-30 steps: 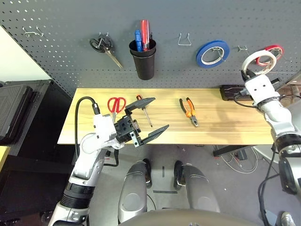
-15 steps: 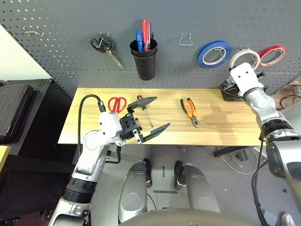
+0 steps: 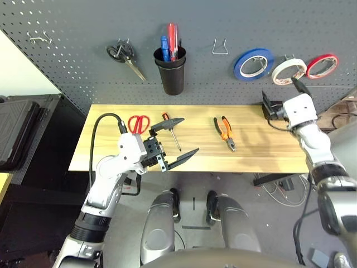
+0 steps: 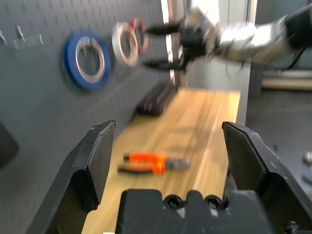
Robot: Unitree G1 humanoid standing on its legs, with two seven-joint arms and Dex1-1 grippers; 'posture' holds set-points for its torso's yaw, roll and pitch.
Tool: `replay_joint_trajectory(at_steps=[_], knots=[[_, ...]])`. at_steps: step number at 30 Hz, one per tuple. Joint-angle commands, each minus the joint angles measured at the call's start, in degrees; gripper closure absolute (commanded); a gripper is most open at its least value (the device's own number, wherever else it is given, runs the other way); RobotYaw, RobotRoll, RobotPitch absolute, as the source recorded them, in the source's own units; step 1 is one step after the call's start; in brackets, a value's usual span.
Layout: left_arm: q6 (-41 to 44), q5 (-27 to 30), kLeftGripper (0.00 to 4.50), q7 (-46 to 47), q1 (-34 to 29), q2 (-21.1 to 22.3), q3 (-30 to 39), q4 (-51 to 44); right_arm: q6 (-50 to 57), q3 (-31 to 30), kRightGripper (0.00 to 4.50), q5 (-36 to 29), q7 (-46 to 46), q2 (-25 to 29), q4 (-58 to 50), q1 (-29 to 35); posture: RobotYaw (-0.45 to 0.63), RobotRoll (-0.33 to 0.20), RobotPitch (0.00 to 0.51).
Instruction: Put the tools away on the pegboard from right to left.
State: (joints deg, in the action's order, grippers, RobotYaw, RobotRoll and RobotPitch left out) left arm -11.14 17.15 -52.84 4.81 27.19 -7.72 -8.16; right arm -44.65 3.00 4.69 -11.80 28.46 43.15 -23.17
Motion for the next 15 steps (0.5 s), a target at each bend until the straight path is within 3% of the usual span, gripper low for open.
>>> replay_joint_trajectory(at_steps=[1, 6, 15], knots=[[3.68, -3.62, 0.00, 0.52, -0.86, 2.46, -1.31, -0.50, 12.81, -0.13, 0.03, -3.46, -2.77, -1.77, -10.35, 5.97, 0.12, 0.000, 0.228], [8.33, -8.85, 0.00, 1.70, -0.57, 5.52, -2.78, -0.24, 33.98, -0.25, 0.03, -4.93, -4.65, -3.32, -21.50, 10.73, 0.12, 0.000, 0.241], [16.22, -13.46, 0.00, 4.27, -0.11, 6.90, -4.13, -0.66, 61.97, -1.71, 0.03, -6.50, -10.31, -3.89, -27.22, 6.82, 0.12, 0.000, 0.271]])
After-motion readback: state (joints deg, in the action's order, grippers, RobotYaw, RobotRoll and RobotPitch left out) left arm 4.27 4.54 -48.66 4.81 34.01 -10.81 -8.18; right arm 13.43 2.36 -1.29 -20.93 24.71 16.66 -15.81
